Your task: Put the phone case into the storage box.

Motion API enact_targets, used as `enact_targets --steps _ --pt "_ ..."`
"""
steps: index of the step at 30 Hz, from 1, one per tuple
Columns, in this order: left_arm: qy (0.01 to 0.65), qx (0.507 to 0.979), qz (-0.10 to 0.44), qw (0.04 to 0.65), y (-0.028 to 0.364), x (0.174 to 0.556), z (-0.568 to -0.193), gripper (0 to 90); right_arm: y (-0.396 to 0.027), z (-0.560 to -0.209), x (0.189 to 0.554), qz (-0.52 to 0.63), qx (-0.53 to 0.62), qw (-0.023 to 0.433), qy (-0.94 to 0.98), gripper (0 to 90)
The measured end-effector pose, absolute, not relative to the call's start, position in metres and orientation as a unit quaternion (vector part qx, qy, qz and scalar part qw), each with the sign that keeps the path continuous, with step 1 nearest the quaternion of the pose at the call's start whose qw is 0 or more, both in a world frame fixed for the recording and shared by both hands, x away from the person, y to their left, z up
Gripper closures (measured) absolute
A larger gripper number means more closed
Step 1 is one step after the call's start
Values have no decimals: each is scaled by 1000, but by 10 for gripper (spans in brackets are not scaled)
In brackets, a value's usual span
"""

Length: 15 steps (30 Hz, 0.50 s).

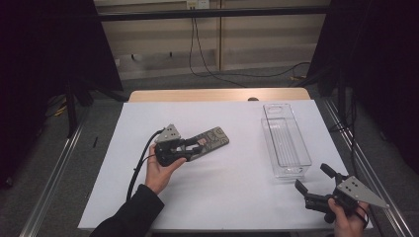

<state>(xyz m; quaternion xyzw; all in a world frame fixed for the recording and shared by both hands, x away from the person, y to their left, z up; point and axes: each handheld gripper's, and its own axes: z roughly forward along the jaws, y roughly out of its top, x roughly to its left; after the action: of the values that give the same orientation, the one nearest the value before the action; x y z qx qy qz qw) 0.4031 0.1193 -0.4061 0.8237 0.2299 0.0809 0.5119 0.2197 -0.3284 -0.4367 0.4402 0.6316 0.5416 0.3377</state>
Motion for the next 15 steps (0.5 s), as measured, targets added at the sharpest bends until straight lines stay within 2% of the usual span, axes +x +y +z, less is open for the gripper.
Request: enact_targets --steps 1,2,3,5,7,15 --pt "228 825 77 510 118 403 -407 745 -328 -437 220 542 441 338 630 0" --pt "228 827 73 508 118 402 -407 745 -328 -437 220 542 441 338 630 0" --pt "223 835 70 499 118 402 -407 807 -329 -437 219 542 441 338 630 0" --pt "226 833 67 500 117 402 -407 876 -328 -437 219 543 440 338 630 0" --pt "227 839 68 491 118 402 -406 900 -329 -437 219 543 441 338 630 0" --pt "231 861 53 451 114 405 -405 900 -329 -436 219 543 441 338 630 0"
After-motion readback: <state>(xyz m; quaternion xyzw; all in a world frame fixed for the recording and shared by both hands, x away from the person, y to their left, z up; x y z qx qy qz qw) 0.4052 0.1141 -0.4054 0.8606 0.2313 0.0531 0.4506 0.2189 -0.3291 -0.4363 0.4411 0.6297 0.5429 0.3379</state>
